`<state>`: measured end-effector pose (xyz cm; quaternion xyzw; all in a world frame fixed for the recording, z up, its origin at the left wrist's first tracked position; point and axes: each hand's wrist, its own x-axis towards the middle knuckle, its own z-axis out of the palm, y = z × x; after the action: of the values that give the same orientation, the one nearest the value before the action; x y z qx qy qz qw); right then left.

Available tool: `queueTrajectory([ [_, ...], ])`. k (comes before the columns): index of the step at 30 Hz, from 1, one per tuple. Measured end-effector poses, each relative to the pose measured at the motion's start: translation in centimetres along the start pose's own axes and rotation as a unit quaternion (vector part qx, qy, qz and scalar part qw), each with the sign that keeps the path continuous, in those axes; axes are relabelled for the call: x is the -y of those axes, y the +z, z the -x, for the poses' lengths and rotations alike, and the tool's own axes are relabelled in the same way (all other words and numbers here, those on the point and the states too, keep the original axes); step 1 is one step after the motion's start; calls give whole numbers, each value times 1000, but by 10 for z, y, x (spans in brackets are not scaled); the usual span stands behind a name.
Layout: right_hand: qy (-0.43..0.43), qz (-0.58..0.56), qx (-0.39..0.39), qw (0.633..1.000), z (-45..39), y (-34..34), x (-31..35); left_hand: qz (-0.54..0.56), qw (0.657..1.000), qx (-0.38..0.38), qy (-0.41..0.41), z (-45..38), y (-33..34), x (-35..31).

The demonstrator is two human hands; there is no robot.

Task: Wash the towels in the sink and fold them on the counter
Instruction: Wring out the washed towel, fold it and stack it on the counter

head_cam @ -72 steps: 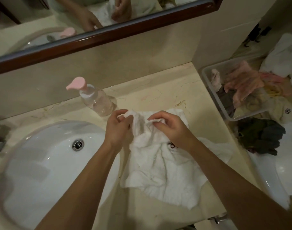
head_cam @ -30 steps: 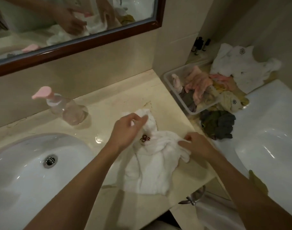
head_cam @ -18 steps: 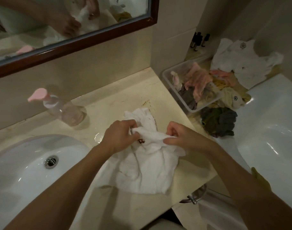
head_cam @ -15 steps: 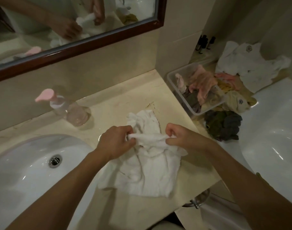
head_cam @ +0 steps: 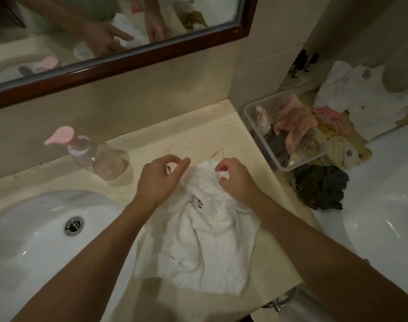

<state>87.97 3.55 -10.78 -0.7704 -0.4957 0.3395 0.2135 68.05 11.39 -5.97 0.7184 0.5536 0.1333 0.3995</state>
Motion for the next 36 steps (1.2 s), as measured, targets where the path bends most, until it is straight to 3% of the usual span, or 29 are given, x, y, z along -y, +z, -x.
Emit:
queueTrajectory([
  [2, -34, 10, -33, 999, 7, 13, 2, -64, 998, -24, 14, -20, 17, -11],
  [6, -118, 34, -87, 989, 15, 33, 8, -228, 969, 95, 27, -55, 49, -32],
  [9, -81, 61, -85, 991, 11, 34, 10, -285, 945, 158, 5, -69, 55, -39],
  [15, -45, 94, -150, 983, 10, 26, -3, -343, 924, 164, 44, -70, 58, -37],
  [19, 47, 79, -178, 980, 7, 23, -7, -340, 925, 158, 60, -70, 60, -38],
  [21, 99, 65, -149, 982, -1, 16, -10, -326, 930, 162, 56, -70, 59, -35],
  [23, 149, -76, -75, 983, -9, 5, -11, -313, 935, 160, 51, -71, 59, -33],
  [25, 194, -211, 20, 958, -13, -9, -9, -301, 940, 153, 50, -71, 59, -32],
  [28, 208, -217, 97, 949, -18, -24, -11, -298, 942, 144, 54, -70, 61, -31],
  [32, 156, -180, 71, 969, -26, -24, -6, -293, 946, 127, 57, -68, 64, -29],
  [36, 142, -262, 27, 954, -32, -30, -4, -281, 951, 119, 51, -69, 64, -26],
])
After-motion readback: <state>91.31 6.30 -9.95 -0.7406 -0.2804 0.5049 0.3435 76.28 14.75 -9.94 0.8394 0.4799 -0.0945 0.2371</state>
